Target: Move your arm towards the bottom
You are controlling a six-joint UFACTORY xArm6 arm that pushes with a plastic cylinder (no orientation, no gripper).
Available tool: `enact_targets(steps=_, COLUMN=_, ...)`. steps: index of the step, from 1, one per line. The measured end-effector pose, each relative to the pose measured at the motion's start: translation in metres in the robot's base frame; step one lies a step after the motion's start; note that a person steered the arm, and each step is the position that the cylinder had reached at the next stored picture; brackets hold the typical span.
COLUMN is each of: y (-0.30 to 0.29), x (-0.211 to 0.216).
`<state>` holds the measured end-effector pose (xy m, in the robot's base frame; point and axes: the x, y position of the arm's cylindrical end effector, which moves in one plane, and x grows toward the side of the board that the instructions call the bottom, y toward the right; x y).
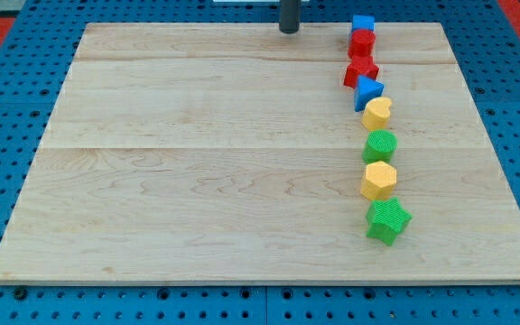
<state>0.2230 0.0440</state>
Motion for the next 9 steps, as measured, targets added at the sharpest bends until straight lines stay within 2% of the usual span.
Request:
enact_targets(steps=3, y=-0.027, x=0.282)
enact_targets(steps=4, y=0.011, x=0.377)
enact_targets(steps=5, y=0.021, x=0.395)
enact_targets(steps=6, y=0.118, x=0.393)
enact_targets(steps=7, y=0.156, x=0.391)
enact_targets(steps=8, y=0.124, x=0.391)
enact_targets(steps=9, y=0.151, x=0.387)
